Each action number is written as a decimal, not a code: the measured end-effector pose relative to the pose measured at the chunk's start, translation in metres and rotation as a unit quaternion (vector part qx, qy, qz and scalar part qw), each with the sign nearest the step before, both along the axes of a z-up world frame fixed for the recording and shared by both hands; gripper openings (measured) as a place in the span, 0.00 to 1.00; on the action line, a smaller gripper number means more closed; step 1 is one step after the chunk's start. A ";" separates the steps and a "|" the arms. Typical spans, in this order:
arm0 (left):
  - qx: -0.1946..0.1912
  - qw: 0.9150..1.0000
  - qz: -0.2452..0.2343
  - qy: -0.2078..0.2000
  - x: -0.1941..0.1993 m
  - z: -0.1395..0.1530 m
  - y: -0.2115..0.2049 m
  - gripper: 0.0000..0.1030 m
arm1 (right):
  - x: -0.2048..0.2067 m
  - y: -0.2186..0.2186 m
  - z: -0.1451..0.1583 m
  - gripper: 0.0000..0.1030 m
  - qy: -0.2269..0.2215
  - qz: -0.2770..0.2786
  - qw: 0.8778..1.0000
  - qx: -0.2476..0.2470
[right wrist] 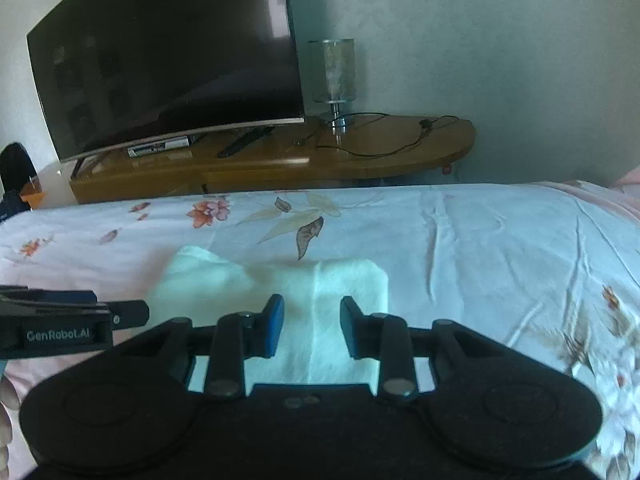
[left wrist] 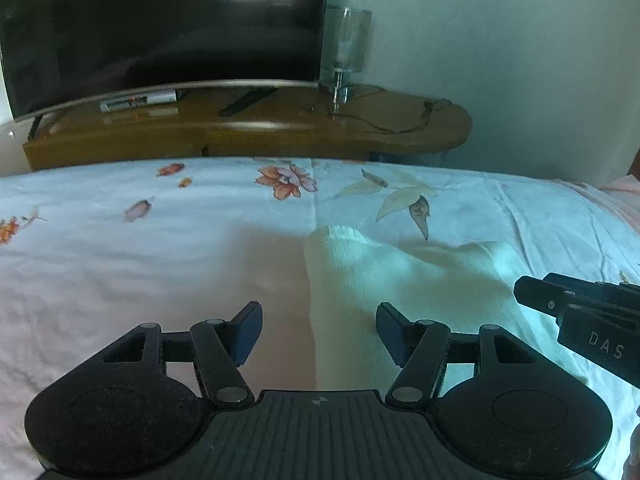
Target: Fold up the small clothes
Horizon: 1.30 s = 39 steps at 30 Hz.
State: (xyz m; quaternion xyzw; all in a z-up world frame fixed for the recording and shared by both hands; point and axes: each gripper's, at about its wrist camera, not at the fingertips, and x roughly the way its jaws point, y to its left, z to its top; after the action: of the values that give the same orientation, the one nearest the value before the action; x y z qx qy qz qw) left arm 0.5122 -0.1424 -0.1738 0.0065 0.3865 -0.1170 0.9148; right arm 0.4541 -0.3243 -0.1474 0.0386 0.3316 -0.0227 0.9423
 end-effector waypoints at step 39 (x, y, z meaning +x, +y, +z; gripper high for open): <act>-0.177 0.977 -0.002 0.122 -0.036 -0.047 0.057 0.85 | -0.043 -0.044 -0.047 0.63 0.088 -0.021 0.971 0.220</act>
State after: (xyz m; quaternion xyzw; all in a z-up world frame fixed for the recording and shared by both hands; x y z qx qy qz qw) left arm 0.4766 -0.0856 -0.2209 -0.1686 0.4688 -0.1854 0.8470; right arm 0.4108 -0.3681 -0.1939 0.2498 0.4092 0.0280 0.8771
